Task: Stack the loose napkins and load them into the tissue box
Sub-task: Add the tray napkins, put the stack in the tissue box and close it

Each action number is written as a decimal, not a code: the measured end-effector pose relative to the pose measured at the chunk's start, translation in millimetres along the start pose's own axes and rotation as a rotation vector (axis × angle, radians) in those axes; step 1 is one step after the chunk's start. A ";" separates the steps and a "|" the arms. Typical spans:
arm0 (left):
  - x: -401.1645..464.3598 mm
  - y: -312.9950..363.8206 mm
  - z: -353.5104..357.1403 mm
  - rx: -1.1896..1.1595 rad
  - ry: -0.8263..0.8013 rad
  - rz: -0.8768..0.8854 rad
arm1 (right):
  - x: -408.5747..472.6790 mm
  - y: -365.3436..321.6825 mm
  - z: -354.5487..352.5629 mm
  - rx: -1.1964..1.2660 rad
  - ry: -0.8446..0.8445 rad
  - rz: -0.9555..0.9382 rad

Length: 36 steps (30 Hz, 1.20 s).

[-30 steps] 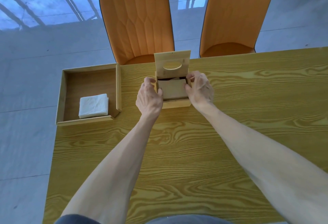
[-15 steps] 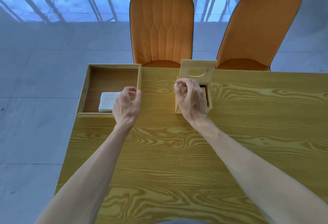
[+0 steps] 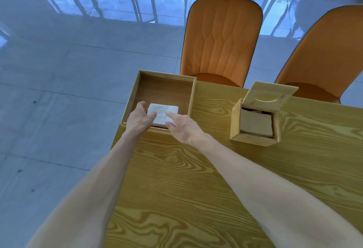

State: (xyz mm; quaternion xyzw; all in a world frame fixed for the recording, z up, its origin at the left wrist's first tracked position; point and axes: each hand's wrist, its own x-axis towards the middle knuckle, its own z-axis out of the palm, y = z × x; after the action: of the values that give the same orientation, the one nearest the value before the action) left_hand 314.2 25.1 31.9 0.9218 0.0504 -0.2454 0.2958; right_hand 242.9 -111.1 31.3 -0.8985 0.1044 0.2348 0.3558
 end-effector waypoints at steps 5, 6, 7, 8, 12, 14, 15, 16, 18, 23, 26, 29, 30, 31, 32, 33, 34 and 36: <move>15.1 4.9 0.6 0.025 -0.027 -0.037 | 11.3 3.7 9.5 -0.046 -0.072 0.025; 18.5 4.7 0.6 0.017 -0.013 -0.051 | 11.4 4.6 9.7 -0.044 -0.077 0.022; 22.0 4.0 0.6 0.006 -0.004 -0.070 | 11.2 5.2 9.0 -0.038 -0.084 0.022; 25.3 3.5 0.5 -0.005 -0.003 -0.089 | 11.4 5.8 8.0 -0.033 -0.094 0.024; 36.8 -1.0 -1.7 -0.139 -0.052 -0.208 | 13.6 6.7 5.9 -0.023 -0.117 0.037; 39.3 -2.4 -1.9 -0.197 -0.085 -0.218 | 15.0 7.8 6.0 0.004 -0.112 0.050; 39.9 -2.6 -1.5 -0.218 -0.104 -0.201 | 15.1 8.2 6.2 0.019 -0.105 0.053; 39.3 -2.4 -1.5 -0.239 -0.124 -0.186 | 14.5 8.3 6.4 0.034 -0.094 0.051; 37.2 -3.8 -3.5 -0.267 -0.158 -0.154 | 13.0 8.4 5.2 0.068 -0.037 0.035; 34.8 -21.1 -9.6 -0.392 -0.263 0.008 | 11.2 11.3 0.8 0.141 0.379 0.047; 31.7 -27.9 -9.8 -0.468 -0.306 0.092 | 14.2 16.2 -3.1 0.173 0.431 0.066; 27.9 -29.5 -9.3 -0.486 -0.342 0.139 | 17.8 21.2 -7.1 0.144 0.337 0.023; 27.6 -29.8 -8.7 -0.476 -0.341 0.152 | 19.1 22.8 -8.3 0.112 0.313 0.016; 27.9 -30.1 -7.9 -0.449 -0.337 0.167 | 20.4 23.9 -8.7 0.076 0.300 0.014; 27.6 -29.5 -7.3 -0.409 -0.334 0.181 | 21.2 24.6 -8.2 0.048 0.292 0.016; 27.4 -29.3 -6.8 -0.370 -0.330 0.194 | 21.6 24.7 -7.0 0.033 0.287 0.018; 27.4 -28.9 -6.6 -0.345 -0.322 0.204 | 21.8 25.0 -4.9 0.027 0.282 0.019; 28.1 -29.2 -6.7 -0.325 -0.297 0.220 | 21.9 26.0 -0.5 0.026 0.279 0.018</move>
State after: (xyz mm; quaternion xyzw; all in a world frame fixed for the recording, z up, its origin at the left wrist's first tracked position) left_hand 334.7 51.4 7.9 0.8159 -0.0554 -0.3331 0.4693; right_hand 252.8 -130.7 5.4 -0.9167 0.1643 0.1093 0.3475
